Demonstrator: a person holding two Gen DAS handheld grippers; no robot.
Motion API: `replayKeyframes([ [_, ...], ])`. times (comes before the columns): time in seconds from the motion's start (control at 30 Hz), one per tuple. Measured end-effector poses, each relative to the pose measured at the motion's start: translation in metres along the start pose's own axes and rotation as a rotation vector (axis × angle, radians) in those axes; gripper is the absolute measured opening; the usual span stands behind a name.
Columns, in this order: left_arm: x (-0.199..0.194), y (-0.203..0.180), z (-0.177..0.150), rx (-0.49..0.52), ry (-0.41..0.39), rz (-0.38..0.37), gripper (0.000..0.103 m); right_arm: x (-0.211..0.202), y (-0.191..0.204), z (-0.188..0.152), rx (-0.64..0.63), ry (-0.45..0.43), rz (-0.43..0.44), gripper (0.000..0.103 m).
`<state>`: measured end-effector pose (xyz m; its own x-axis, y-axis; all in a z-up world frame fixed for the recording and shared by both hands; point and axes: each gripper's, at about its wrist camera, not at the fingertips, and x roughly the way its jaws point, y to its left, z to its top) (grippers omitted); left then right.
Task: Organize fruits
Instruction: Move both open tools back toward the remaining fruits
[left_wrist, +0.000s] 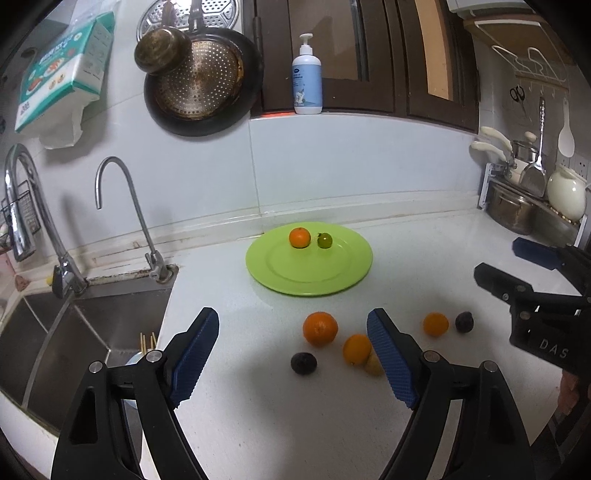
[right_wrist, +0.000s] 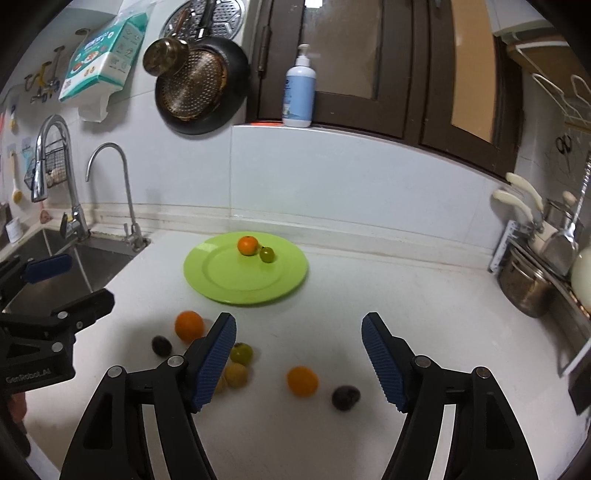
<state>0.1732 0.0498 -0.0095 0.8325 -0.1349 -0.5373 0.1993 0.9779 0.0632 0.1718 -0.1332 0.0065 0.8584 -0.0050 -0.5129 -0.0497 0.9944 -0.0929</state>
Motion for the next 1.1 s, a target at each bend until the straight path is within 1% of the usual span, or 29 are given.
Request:
replayKeyframes([
  [0.13,-0.002,-0.005,-0.011,0.006,-0.002,0.036,0.083,-0.004,-0.009,-0.009,0.013,0.003,-0.031,0.071],
  [0.3,0.003,-0.007,-0.02,0.012,0.017,0.053,0.083,-0.006,-0.013,-0.023,0.034,0.013,-0.06,0.071],
  [0.37,0.007,-0.006,-0.022,0.006,0.031,0.051,0.083,-0.005,-0.014,-0.026,0.047,0.017,-0.049,0.071],
  [0.6,0.024,-0.004,-0.028,0.028,0.066,0.023,0.082,0.015,-0.002,-0.037,0.044,0.079,0.067,0.071],
  [0.67,0.03,-0.004,-0.031,0.046,0.075,0.005,0.077,0.024,0.003,-0.04,0.038,0.103,0.112,0.071],
  [0.8,0.045,-0.001,-0.035,0.055,0.11,-0.017,0.07,0.04,0.014,-0.045,0.006,0.122,0.179,0.07],
  [0.87,0.053,0.0,-0.037,0.053,0.129,-0.033,0.065,0.05,0.017,-0.046,-0.001,0.137,0.202,0.061],
  [0.97,0.066,0.0,-0.039,0.055,0.162,-0.054,0.059,0.065,0.021,-0.047,0.011,0.17,0.242,0.055],
  [1.03,0.073,0.0,-0.04,0.052,0.18,-0.065,0.056,0.072,0.023,-0.047,0.024,0.184,0.264,0.053],
  [1.1,0.082,0.001,-0.042,0.036,0.204,-0.082,0.054,0.078,0.025,-0.047,0.03,0.194,0.278,0.05],
])
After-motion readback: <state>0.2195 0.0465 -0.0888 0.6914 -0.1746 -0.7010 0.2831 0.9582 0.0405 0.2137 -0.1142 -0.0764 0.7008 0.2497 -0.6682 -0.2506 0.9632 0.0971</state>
